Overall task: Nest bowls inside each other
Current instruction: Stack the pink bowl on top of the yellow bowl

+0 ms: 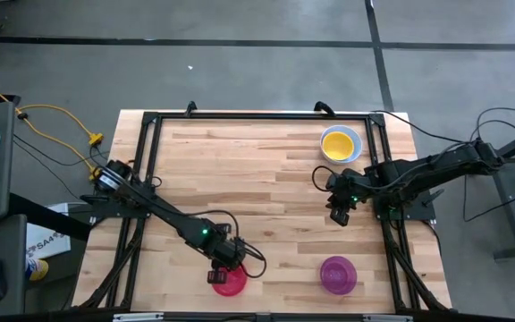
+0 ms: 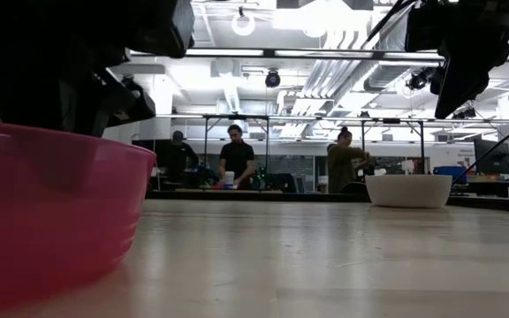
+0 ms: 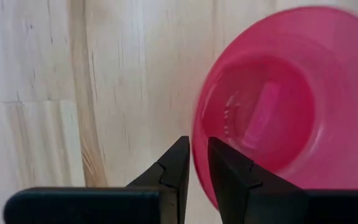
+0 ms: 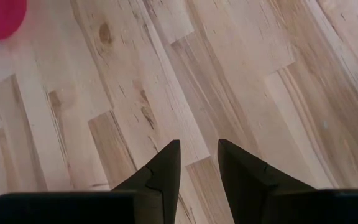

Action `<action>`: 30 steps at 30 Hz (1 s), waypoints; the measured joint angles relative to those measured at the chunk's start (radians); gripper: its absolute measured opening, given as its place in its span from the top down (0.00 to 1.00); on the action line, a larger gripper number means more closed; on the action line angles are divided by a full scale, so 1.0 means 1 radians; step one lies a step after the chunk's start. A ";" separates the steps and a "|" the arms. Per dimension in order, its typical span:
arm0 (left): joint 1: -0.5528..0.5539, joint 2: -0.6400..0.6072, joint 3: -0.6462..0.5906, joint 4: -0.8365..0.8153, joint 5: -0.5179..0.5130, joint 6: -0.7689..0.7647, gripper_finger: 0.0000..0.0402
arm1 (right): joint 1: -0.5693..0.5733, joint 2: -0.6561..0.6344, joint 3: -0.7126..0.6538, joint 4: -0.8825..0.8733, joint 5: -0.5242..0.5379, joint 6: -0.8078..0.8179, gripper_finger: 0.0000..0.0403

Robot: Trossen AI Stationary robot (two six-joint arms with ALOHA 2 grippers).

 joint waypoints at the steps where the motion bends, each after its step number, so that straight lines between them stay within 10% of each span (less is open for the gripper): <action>1: 0.000 0.002 0.000 -0.005 0.000 -0.002 0.86 | 0.000 0.000 0.000 0.000 0.000 0.000 0.75; 30: 0.001 0.003 -0.001 -0.005 0.037 0.010 0.99 | 0.000 0.000 0.000 0.005 0.000 0.000 0.75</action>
